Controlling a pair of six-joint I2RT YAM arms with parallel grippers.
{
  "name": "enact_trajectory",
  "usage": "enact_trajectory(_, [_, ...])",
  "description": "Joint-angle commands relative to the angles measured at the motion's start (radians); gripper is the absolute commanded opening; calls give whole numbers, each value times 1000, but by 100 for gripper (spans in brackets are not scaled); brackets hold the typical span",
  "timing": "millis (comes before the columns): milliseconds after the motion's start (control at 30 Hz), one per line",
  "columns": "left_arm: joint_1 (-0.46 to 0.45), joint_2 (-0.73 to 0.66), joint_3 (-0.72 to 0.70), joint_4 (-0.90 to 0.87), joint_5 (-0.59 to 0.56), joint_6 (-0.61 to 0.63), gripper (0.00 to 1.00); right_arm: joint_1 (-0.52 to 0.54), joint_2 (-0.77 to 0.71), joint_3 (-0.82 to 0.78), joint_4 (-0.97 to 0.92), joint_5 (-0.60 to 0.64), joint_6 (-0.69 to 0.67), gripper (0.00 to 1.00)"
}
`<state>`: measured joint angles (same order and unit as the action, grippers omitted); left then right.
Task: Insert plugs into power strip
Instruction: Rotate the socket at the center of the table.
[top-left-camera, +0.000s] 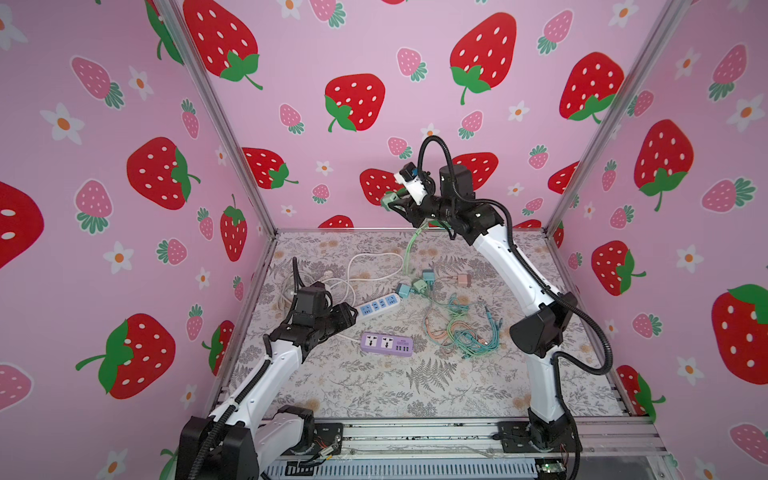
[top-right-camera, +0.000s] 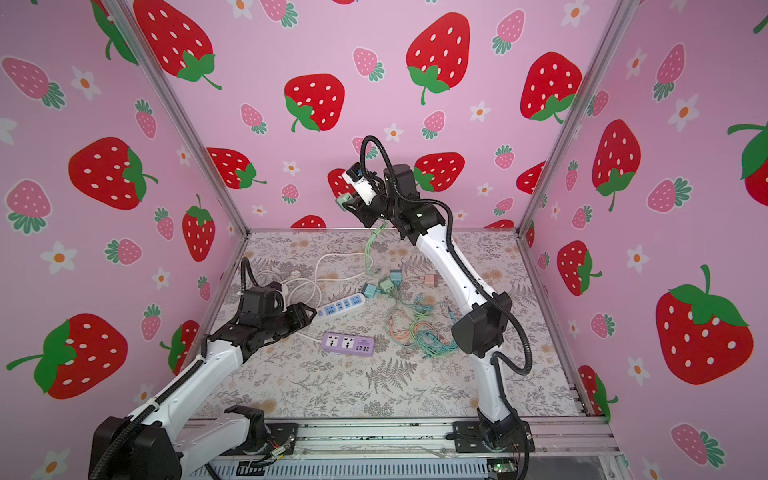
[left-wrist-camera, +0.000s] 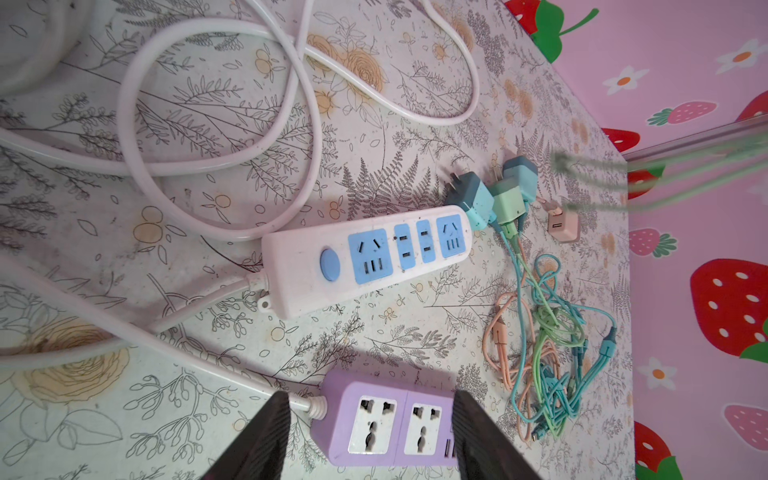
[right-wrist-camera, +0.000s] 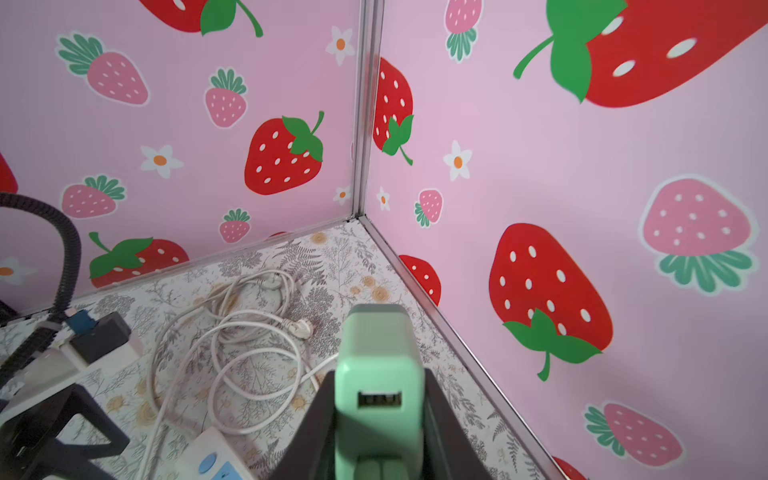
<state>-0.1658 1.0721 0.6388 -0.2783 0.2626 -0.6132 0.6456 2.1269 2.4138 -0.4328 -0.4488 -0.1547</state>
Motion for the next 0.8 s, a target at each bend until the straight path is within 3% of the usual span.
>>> enact_trajectory(0, [9, -14, -19, -25, 1, -12, 65, -24, 32, -2, 95, -48, 14, 14])
enact_trajectory(433, [14, 95, -49, 78, -3, -60, 66, -11, 202, -253, 362, -265, 116, 13])
enact_trajectory(767, [42, 281, 17, 196, 20, -72, 60, 5, 270, -257, 253, -338, 31, 13])
